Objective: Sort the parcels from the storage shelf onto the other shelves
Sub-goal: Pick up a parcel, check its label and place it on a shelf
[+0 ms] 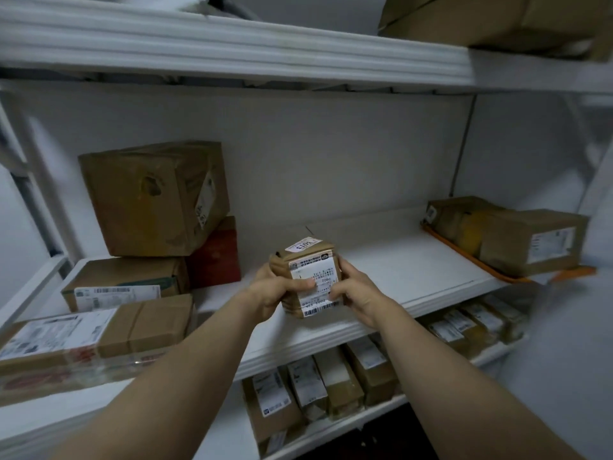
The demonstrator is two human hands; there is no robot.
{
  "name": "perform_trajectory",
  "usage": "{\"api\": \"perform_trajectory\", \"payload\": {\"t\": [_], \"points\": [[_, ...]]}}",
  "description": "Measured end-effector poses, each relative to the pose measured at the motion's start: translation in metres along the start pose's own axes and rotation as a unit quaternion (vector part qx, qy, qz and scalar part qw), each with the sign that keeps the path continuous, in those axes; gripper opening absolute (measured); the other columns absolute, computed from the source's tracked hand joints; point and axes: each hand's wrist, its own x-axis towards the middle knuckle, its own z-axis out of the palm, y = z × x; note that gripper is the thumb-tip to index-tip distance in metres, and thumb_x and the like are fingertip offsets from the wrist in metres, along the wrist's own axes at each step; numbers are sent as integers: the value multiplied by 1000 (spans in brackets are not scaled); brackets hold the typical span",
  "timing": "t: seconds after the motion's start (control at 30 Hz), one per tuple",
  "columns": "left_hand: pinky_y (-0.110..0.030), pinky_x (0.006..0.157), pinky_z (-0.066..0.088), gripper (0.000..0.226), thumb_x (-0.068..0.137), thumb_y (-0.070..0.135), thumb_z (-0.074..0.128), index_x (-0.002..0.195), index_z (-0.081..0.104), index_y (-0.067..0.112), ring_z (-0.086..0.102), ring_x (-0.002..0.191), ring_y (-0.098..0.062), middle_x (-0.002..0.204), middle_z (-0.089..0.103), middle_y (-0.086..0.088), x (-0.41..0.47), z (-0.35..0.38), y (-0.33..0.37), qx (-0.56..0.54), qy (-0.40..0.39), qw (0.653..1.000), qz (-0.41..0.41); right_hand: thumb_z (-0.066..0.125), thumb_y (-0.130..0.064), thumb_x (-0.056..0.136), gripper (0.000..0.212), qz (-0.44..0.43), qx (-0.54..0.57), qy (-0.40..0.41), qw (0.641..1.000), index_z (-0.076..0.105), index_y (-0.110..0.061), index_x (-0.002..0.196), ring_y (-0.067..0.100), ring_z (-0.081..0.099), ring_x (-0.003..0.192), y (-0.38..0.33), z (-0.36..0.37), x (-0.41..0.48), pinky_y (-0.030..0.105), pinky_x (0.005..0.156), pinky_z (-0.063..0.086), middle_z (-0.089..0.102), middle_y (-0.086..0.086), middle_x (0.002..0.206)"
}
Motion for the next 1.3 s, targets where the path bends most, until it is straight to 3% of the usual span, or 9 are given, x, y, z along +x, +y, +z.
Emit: {"api": "perform_trajectory", "payload": {"t": [0.27,0.47,0.6,0.7,0.77,0.9,0.97,1.13,1.3], "points": [[-52,89,53,61,54,-23,76,112,62,-7,65,102,-40,106,68,-26,3,10,-10,32,-6,999,35,50,25,61,94,-3,-25,5,1000,54,-34,134,29,60,104,6,-14,-10,35,72,53,70,7,107],[-58,71,56,95,37,-5,88,123,49,6,67,96,-33,107,69,-16,4,14,-14,80,43,996,9,57,21,68,64,24,-28,-2,999,61,-29,108,23,62,100,1,-7,-18,31,79,54,70,4,100],[-36,72,54,85,57,-7,85,124,40,19,59,97,-22,105,61,-1,-2,25,-9,83,118,989,13,57,15,75,61,24,35,21,999,51,-19,125,19,63,92,-1,-2,-20,27,71,50,69,8,104],[-37,80,55,69,63,11,87,121,49,12,64,94,-23,111,65,-4,1,23,-7,11,172,985,-23,51,8,83,75,36,117,59,991,27,-15,150,19,65,81,2,-4,-12,33,80,48,69,11,95],[-33,67,55,58,71,26,83,120,55,13,66,89,-22,112,68,-7,0,20,-4,-35,179,981,-70,47,6,84,68,43,102,59,992,32,-11,148,15,61,84,1,-7,-10,36,92,40,67,5,90],[-45,68,57,106,75,49,74,150,1,33,62,98,-33,124,54,-9,4,15,-6,-58,208,968,-128,41,11,79,56,44,115,37,992,63,-15,122,14,51,78,-3,-5,-15,26,70,43,66,2,86],[-53,73,56,108,77,58,67,147,-13,40,62,94,-35,121,49,-9,4,14,-9,-75,220,962,-146,42,12,77,56,43,118,45,991,66,-21,114,20,53,95,-2,-4,-15,32,77,49,65,4,98],[-41,48,55,79,76,75,52,135,38,24,67,83,-29,121,59,-12,11,8,-13,-118,209,957,-163,49,13,77,54,39,111,45,992,64,-25,113,23,53,98,-2,1,-12,38,85,50,63,3,105],[-37,46,55,74,82,76,40,126,51,18,67,92,-33,121,60,-15,18,3,-15,-141,197,955,-174,69,-13,82,40,33,71,29,997,62,-22,120,20,59,102,-1,4,-11,38,93,47,67,5,111]]}}
